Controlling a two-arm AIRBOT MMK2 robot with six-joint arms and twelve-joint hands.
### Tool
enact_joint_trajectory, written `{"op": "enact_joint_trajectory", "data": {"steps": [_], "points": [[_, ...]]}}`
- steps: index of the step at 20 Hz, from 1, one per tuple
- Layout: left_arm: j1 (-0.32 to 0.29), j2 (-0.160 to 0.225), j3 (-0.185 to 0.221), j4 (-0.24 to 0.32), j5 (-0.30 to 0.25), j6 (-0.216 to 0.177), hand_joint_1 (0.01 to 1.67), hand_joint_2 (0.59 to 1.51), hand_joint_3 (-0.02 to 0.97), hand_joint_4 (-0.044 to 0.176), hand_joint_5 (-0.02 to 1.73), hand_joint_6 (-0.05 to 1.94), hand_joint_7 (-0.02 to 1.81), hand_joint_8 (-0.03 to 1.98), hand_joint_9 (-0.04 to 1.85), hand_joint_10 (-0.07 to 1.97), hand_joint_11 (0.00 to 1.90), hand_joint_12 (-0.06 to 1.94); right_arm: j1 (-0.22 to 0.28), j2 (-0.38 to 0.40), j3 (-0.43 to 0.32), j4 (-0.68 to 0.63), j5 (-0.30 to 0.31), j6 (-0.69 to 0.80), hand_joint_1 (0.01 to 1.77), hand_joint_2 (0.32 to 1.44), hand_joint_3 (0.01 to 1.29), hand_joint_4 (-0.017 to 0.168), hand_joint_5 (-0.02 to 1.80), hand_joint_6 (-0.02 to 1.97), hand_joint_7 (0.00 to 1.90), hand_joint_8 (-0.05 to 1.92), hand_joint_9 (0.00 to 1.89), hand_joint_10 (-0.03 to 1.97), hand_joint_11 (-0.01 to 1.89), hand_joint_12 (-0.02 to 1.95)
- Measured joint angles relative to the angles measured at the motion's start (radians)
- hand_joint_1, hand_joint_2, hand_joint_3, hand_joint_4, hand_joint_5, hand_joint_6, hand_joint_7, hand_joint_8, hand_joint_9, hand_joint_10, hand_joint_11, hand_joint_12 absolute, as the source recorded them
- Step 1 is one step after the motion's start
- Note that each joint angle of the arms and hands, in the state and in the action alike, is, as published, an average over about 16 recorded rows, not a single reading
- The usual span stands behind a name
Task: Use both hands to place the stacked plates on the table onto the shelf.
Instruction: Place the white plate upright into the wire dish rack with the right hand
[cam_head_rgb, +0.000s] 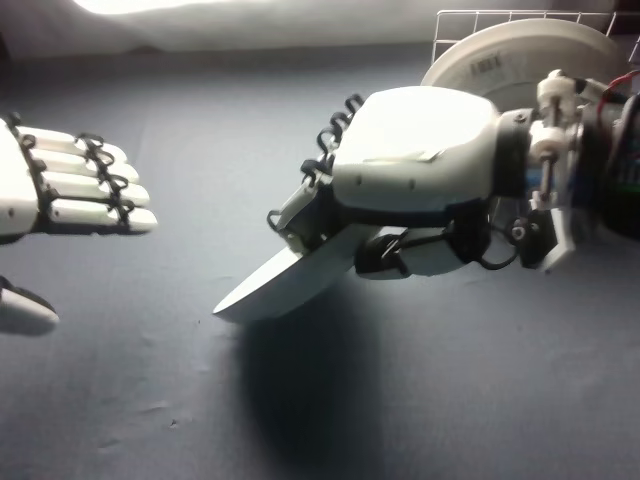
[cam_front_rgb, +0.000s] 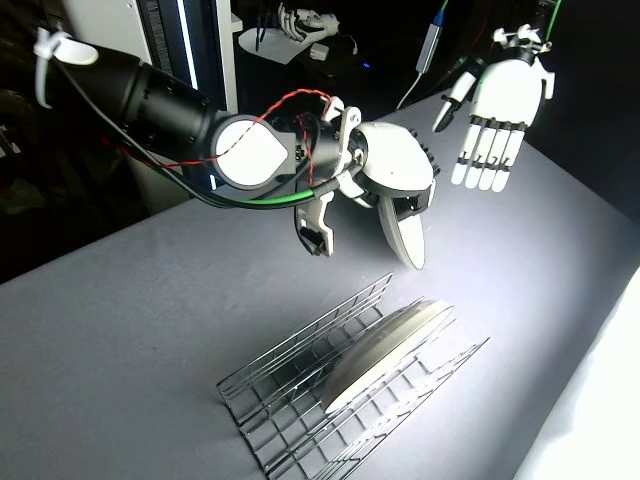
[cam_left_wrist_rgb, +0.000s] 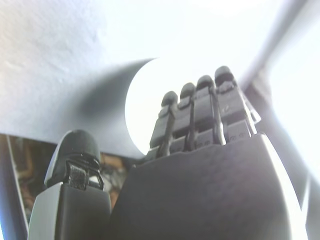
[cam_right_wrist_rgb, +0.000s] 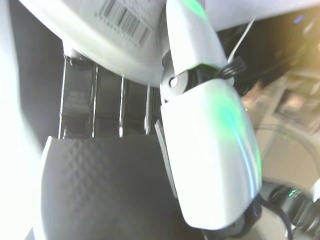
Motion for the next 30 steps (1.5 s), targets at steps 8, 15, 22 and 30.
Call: {"op": "enact_joint_trajectory", "data": {"steps": [8, 15, 22, 30], "points": [[-0.04, 0.016, 0.027, 0.006, -0.02, -0.02, 0.02, 1.283, 0.016, 0.0, 0.03, 0.01, 0.02, 0.01, 0.02, -0.06, 0.01, 0.0, 0.055, 0.105, -0.096, 0.201, 0.001, 0.003, 1.35, 1.08, 0.01, -0.008, 0.75, 1.09, 0.93, 1.12, 0.89, 1.3, 0.87, 1.49], [-0.059, 0.018, 0.046, 0.013, -0.032, -0.041, 0.02, 1.283, 0.017, 0.0, 0.04, 0.01, 0.02, 0.01, 0.02, -0.06, 0.01, 0.0, 0.112, 0.178, -0.155, 0.401, -0.013, 0.008, 1.35, 1.08, 0.01, -0.009, 0.74, 1.09, 0.91, 1.16, 0.89, 1.31, 0.86, 1.51], [-0.067, 0.017, 0.057, 0.024, -0.04, -0.058, 0.02, 1.283, 0.016, 0.0, 0.04, 0.01, 0.02, 0.01, 0.02, -0.06, 0.01, 0.0, 0.148, 0.24, -0.181, 0.617, -0.034, 0.013, 1.35, 1.08, 0.01, -0.009, 0.73, 1.09, 0.89, 1.19, 0.89, 1.32, 0.86, 1.54], [-0.075, 0.014, 0.049, 0.04, -0.041, -0.062, 0.02, 1.283, 0.016, 0.0, 0.04, 0.01, 0.02, 0.0, 0.02, -0.06, 0.01, 0.0, 0.156, 0.312, -0.181, 0.782, -0.048, 0.015, 1.35, 1.1, 0.01, -0.009, 0.72, 1.09, 0.88, 1.18, 0.88, 1.32, 0.86, 1.54]]}}
